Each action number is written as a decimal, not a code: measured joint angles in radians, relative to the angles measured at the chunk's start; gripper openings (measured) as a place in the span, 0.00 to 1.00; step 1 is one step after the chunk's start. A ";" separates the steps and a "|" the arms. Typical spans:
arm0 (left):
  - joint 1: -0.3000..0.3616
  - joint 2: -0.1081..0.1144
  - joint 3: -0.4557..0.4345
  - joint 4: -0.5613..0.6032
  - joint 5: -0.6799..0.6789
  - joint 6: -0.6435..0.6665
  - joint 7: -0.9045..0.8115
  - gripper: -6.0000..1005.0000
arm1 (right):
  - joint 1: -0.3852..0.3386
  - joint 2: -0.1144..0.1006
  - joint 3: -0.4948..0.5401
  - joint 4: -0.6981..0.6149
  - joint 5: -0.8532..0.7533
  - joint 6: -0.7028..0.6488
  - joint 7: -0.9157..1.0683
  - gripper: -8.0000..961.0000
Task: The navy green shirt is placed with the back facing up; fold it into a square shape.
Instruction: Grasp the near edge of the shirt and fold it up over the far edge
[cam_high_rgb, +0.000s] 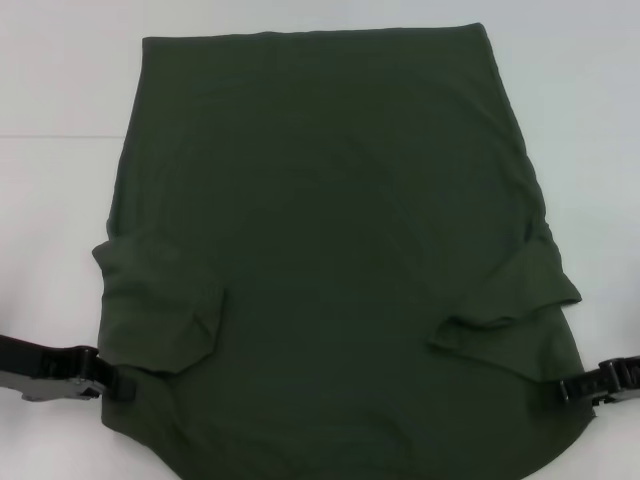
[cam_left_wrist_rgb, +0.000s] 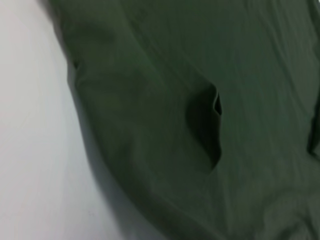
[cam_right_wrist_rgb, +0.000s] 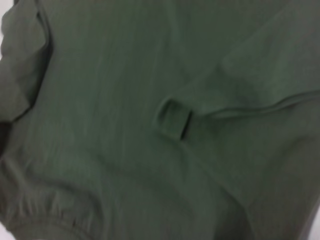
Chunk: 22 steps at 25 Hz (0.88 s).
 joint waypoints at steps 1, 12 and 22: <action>0.000 0.000 0.000 0.000 0.000 -0.001 0.000 0.02 | 0.000 -0.002 0.001 0.001 0.003 0.003 0.003 0.81; 0.000 0.000 0.000 0.000 -0.005 -0.001 0.006 0.02 | 0.010 -0.011 -0.010 0.019 0.001 0.007 0.011 0.59; 0.000 0.001 0.000 -0.004 -0.013 -0.002 0.014 0.03 | 0.012 -0.009 -0.015 0.019 0.002 0.000 -0.004 0.16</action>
